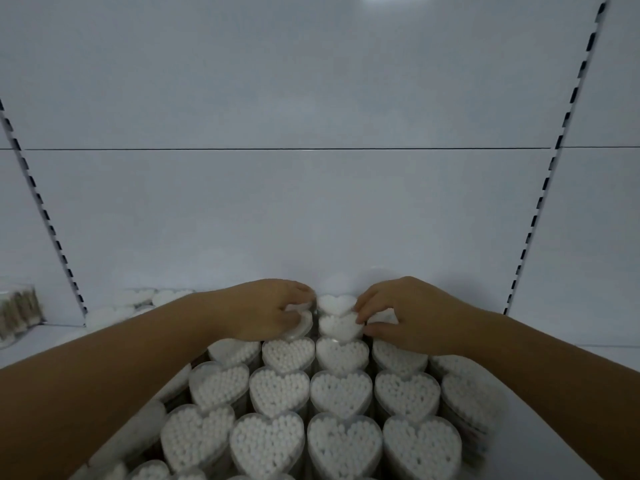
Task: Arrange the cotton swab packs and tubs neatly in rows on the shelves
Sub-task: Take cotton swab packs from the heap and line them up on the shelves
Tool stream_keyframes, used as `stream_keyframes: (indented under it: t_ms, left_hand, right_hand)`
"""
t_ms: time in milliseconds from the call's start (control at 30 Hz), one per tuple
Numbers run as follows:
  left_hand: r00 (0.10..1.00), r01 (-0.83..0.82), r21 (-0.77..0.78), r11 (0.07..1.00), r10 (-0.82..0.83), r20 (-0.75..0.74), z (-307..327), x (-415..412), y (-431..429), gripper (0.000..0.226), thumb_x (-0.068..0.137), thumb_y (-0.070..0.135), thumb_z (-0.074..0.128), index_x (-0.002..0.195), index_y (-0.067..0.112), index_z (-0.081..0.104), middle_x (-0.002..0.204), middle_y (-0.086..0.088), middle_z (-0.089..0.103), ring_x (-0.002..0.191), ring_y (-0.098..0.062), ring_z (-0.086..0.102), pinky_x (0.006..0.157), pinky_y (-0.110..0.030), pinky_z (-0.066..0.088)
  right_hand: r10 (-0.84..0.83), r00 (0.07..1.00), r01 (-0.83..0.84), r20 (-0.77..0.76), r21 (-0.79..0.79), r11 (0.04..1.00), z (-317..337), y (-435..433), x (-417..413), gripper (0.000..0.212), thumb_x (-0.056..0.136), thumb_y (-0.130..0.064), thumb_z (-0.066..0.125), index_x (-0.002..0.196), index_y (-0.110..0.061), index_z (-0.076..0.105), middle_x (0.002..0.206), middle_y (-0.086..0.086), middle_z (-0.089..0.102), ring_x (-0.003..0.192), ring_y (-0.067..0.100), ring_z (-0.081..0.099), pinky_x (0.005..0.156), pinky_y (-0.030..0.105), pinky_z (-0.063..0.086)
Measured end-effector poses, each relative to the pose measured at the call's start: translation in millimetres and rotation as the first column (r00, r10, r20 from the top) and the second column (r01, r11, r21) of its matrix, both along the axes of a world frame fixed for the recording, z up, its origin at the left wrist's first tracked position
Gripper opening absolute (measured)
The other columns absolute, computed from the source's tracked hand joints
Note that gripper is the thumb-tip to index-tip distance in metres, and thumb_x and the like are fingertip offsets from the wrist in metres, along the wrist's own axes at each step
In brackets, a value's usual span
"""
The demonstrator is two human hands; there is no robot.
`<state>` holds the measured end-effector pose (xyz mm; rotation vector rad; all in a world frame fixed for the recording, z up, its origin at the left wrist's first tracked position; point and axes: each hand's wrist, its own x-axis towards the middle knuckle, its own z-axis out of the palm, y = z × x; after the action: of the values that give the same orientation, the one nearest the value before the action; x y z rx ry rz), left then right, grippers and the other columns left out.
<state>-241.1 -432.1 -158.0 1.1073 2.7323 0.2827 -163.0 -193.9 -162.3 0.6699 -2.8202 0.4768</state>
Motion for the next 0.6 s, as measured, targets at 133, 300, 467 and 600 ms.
stream_keyframes:
  t_ms: [133,300,467,600]
  left_hand:
    - [0.995,-0.095,-0.091,0.991,0.096,0.006,3,-1,-17,0.045,0.103,0.02,0.037,0.148,0.014,0.036,0.157,0.003,0.026,0.141,-0.011,0.026,0.112,-0.019,0.019]
    - [0.998,-0.048,-0.123,0.991,0.053,0.035,-7,4,-17,0.051,0.105,0.034,0.033,0.153,0.026,0.019,0.16,0.011,0.008,0.137,0.008,0.004,0.105,-0.01,-0.001]
    - [0.997,-0.044,-0.095,0.995,0.049,0.061,-9,4,-21,0.05,0.104,0.03,0.037,0.152,0.028,0.021,0.159,0.015,0.009,0.135,0.009,0.004,0.112,-0.014,0.001]
    - [0.999,-0.021,-0.061,0.998,0.023,0.035,-13,4,-23,0.058,0.101,0.041,0.037,0.153,0.027,0.016,0.159,0.015,0.006,0.132,0.011,0.0,0.11,-0.011,-0.001]
  right_hand:
    - [-0.092,0.996,0.092,0.007,0.031,0.995,5,13,8,0.022,0.091,-0.033,0.061,0.11,-0.029,0.07,0.123,-0.018,0.059,0.111,-0.001,0.052,0.098,0.016,0.037]
    - [-0.121,0.987,0.111,0.107,0.094,0.989,1,11,16,0.036,0.094,-0.037,0.056,0.129,-0.029,0.058,0.141,-0.016,0.047,0.129,0.001,0.04,0.106,0.014,0.025]
    - [-0.061,0.994,0.053,0.087,0.094,0.994,-4,-1,20,0.035,0.093,-0.035,0.057,0.127,-0.029,0.06,0.142,-0.017,0.047,0.13,0.0,0.039,0.109,0.015,0.024]
    - [-0.081,0.994,0.076,0.074,0.06,0.995,1,5,22,0.036,0.092,-0.035,0.059,0.128,-0.031,0.059,0.142,-0.015,0.046,0.13,0.001,0.04,0.111,0.018,0.025]
